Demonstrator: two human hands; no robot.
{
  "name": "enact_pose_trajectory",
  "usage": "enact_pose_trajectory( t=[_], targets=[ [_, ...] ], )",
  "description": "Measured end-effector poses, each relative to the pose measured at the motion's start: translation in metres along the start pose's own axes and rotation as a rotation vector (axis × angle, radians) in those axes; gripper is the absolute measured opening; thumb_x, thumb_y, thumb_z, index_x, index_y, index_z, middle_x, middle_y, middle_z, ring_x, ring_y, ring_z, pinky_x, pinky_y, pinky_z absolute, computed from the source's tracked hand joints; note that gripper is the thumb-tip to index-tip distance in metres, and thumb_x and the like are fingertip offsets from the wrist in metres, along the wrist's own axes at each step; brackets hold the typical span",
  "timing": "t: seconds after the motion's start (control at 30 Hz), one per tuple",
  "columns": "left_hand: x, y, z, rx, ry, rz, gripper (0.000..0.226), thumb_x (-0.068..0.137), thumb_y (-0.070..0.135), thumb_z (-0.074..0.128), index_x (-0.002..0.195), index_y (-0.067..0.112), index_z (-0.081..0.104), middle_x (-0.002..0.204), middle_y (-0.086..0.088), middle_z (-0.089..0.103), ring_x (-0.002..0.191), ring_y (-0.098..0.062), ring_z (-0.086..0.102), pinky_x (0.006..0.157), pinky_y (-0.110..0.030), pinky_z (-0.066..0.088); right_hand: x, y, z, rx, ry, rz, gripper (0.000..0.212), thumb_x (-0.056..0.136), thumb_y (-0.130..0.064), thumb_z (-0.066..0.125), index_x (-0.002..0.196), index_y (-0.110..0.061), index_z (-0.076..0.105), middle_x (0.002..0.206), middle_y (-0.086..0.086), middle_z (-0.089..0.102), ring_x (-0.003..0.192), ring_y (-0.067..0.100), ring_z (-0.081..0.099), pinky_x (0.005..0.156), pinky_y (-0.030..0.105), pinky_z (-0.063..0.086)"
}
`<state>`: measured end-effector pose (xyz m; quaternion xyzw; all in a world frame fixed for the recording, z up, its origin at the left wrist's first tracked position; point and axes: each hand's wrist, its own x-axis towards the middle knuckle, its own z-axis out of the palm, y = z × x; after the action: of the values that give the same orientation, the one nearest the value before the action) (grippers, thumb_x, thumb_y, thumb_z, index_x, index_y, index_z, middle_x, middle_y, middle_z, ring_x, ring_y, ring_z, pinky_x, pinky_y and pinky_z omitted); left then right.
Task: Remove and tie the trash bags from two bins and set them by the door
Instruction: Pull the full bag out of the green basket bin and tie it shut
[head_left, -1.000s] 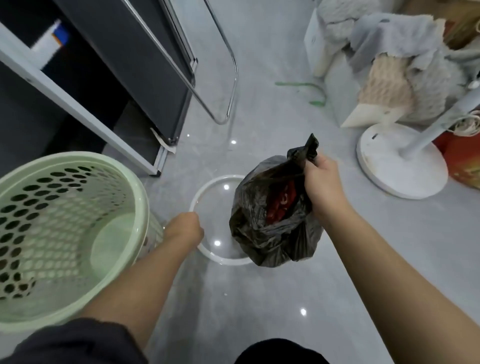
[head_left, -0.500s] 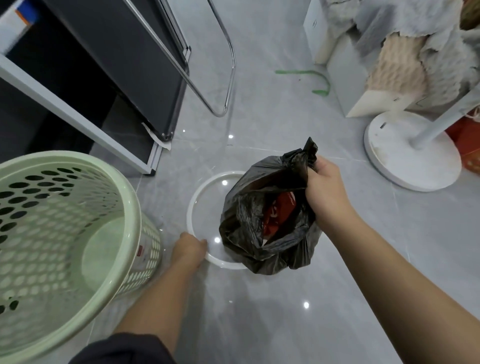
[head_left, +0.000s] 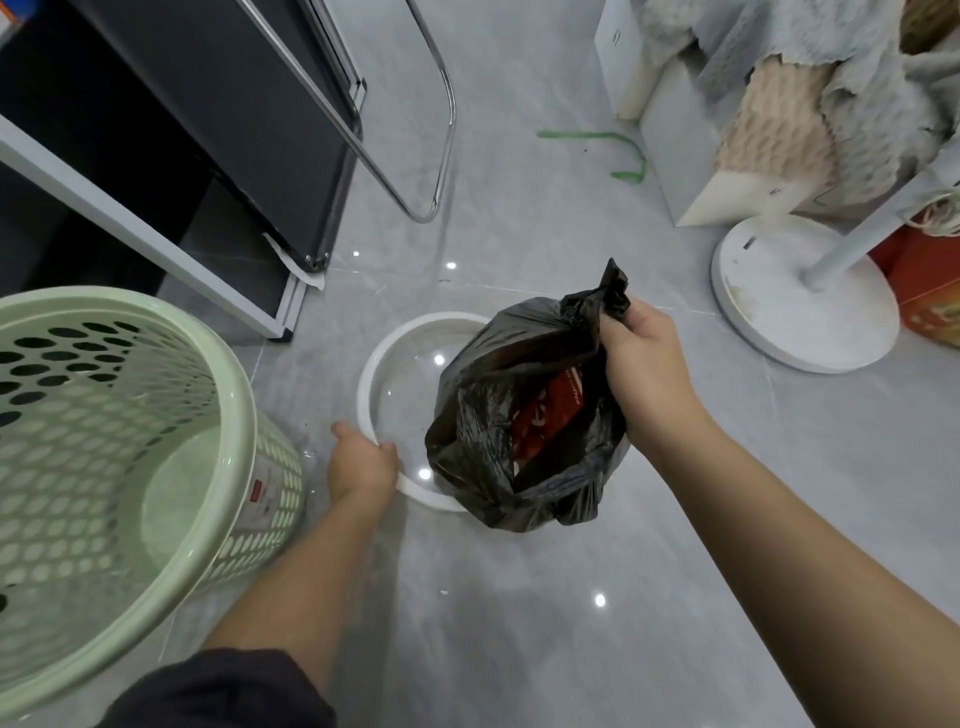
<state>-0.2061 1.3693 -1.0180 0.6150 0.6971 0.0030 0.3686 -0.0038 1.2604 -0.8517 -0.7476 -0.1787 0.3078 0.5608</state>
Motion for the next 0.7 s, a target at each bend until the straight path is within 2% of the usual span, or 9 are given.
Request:
enact_pose_trajectory(
  t=[0.07, 0.13, 0.23, 0.37, 0.47, 0.53, 0.7],
  targets=[
    [-0.004, 0.013, -0.015, 0.049, 0.050, 0.135, 0.028, 0.092, 0.019, 0.052, 0.113, 0.005, 0.040, 0.096, -0.018, 0.060, 0.075, -0.031, 0.052, 0.065, -0.038, 0.041, -0.001, -0.011, -0.005, 0.015, 0.031, -0.005, 0.026, 0.083, -0.034, 0.050, 0.075, -0.012, 0.061, 0.077, 0.011, 0.058, 0.074, 0.024, 0.055, 0.072, 0.039, 0.042],
    [-0.009, 0.029, -0.030, 0.144, 0.114, 0.275, 0.025, 0.093, 0.020, 0.050, 0.113, 0.006, 0.042, 0.094, -0.017, 0.058, 0.073, -0.029, 0.049, 0.062, -0.038, 0.038, -0.004, -0.021, -0.010, 0.027, 0.058, -0.005, 0.024, 0.080, -0.040, 0.050, 0.076, -0.020, 0.063, 0.078, 0.010, 0.056, 0.074, 0.024, 0.054, 0.073, 0.039, 0.041],
    [-0.018, 0.059, -0.057, 0.316, 0.222, 0.502, 0.027, 0.093, 0.019, 0.048, 0.117, 0.007, 0.041, 0.094, -0.020, 0.057, 0.072, -0.034, 0.053, 0.058, -0.039, 0.038, -0.008, -0.034, -0.019, 0.015, 0.083, -0.008, 0.026, 0.081, -0.039, 0.049, 0.075, -0.018, 0.063, 0.078, 0.011, 0.059, 0.075, 0.025, 0.057, 0.074, 0.039, 0.044],
    [-0.037, 0.099, -0.093, 0.465, 0.303, 0.717, 0.029, 0.094, 0.018, 0.047, 0.121, 0.010, 0.039, 0.095, -0.020, 0.053, 0.064, -0.030, 0.044, 0.054, -0.038, 0.034, -0.013, -0.051, -0.030, -0.032, 0.103, -0.028, 0.024, 0.081, -0.038, 0.048, 0.070, -0.019, 0.056, 0.072, 0.008, 0.052, 0.070, 0.021, 0.050, 0.069, 0.036, 0.036],
    [-0.047, 0.119, -0.118, 0.561, 0.378, 0.792, 0.031, 0.095, 0.019, 0.048, 0.123, 0.008, 0.039, 0.099, -0.021, 0.055, 0.068, -0.038, 0.054, 0.054, -0.038, 0.032, -0.016, -0.063, -0.037, -0.039, 0.114, -0.032, 0.026, 0.086, -0.034, 0.048, 0.063, -0.021, 0.047, 0.063, 0.002, 0.047, 0.067, 0.019, 0.046, 0.067, 0.034, 0.033],
    [-0.052, 0.127, -0.136, 0.566, 0.432, 0.795, 0.032, 0.095, 0.019, 0.049, 0.123, 0.008, 0.040, 0.098, -0.022, 0.055, 0.073, -0.043, 0.059, 0.054, -0.039, 0.032, -0.018, -0.070, -0.038, -0.044, 0.113, -0.053, 0.026, 0.089, -0.032, 0.048, 0.067, -0.019, 0.049, 0.066, 0.005, 0.047, 0.066, 0.019, 0.046, 0.066, 0.032, 0.033],
    [-0.060, 0.134, -0.192, 0.372, 0.497, 0.726, 0.025, 0.092, 0.020, 0.048, 0.113, 0.008, 0.039, 0.086, -0.019, 0.051, 0.074, -0.042, 0.055, 0.055, -0.041, 0.037, -0.023, -0.087, -0.035, -0.101, 0.147, -0.086, 0.038, 0.095, -0.023, 0.047, 0.058, -0.019, 0.041, 0.056, -0.002, 0.043, 0.056, 0.014, 0.042, 0.054, 0.028, 0.030]
  ],
)
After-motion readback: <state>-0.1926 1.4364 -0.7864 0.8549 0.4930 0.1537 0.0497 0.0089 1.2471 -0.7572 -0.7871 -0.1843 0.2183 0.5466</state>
